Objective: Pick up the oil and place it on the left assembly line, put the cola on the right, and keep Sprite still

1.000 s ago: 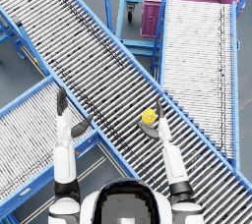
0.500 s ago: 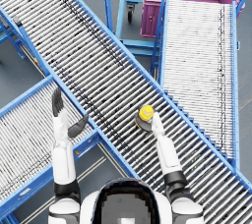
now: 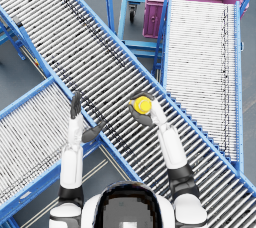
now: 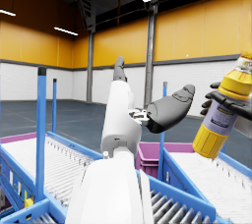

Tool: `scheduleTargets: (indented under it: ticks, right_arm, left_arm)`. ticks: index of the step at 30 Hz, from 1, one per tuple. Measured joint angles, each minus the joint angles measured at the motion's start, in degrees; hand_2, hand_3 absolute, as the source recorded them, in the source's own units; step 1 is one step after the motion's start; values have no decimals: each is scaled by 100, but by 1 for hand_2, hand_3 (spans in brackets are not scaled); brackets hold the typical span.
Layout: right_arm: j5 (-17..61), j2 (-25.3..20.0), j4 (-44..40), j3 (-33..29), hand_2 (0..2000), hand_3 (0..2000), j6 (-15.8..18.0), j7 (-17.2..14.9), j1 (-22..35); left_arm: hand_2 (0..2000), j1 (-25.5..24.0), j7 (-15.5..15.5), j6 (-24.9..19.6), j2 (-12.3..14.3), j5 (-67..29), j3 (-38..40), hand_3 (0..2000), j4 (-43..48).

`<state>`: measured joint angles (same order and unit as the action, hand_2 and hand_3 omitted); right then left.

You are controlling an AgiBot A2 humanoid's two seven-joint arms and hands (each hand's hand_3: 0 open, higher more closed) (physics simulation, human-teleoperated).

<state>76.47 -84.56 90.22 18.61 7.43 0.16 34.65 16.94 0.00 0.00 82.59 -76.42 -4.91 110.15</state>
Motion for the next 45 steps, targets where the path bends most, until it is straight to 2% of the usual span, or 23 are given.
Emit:
scheduleTargets:
  ticks: [6,11,15,17,19,20,21,23,25,26,27,28,32,36,41,45]
  right_arm:
    - [0,-297,297,411,2000,2000,34,-1,228]
    - [1,-392,596,945,2000,2000,42,-1,224]
    - [25,-296,789,1282,2000,2000,137,-24,123]
    - [37,-190,843,1441,2000,2000,9,-49,73]
    - [40,-113,861,1575,2000,2000,-280,-49,47]
    - [37,-95,849,1631,2000,2000,-436,-30,37]
    - [35,-85,839,1663,2000,2000,-643,-14,38]
    - [29,-100,789,1701,2000,2000,-932,-10,57]
    - [28,-118,729,1712,2000,2000,-898,-26,95]
    - [30,-129,705,1725,2000,2000,-831,-34,116]
    - [34,-130,706,1738,639,1673,-785,-47,132]
    - [27,-142,737,1761,0,1347,-837,-40,135]
    - [12,-107,947,1686,0,40,-772,-23,36]
    - [4,48,1261,1315,0,0,-750,-18,-213]
    - [1,121,1438,1042,0,0,-744,-16,-398]
    - [1,39,1259,1032,0,0,-743,-16,-394]
  left_arm:
    - [0,108,0,0,121,-1174,-754,0,-201]
    - [0,195,0,0,229,-1368,-1131,0,-342]
    - [0,214,9,17,253,-1412,-1185,0,-481]
    - [0,212,15,27,239,-1425,-1159,0,-526]
    - [0,211,23,-31,222,-1433,-1158,0,-546]
    - [1361,217,23,-31,221,-1434,-1160,327,-522]
    - [2000,209,24,-287,208,-1438,-1158,653,-498]
    - [2000,197,39,-447,191,-1442,-1166,1307,-456]
    - [2000,180,47,-362,173,-1443,-1178,1960,-427]
    - [2000,173,48,-238,170,-1442,-1189,2000,-417]
    - [2000,164,48,-182,163,-1441,-1191,2000,-399]
    - [2000,168,43,-144,174,-1436,-1206,2000,-383]
    - [2000,78,31,-335,163,-1421,-1044,2000,-297]
    - [2000,-345,23,-377,60,-1416,-243,2000,-168]
    - [2000,-648,20,-377,106,-1414,957,2000,-320]
    - [2000,-793,20,-352,162,-1413,1788,2000,-563]
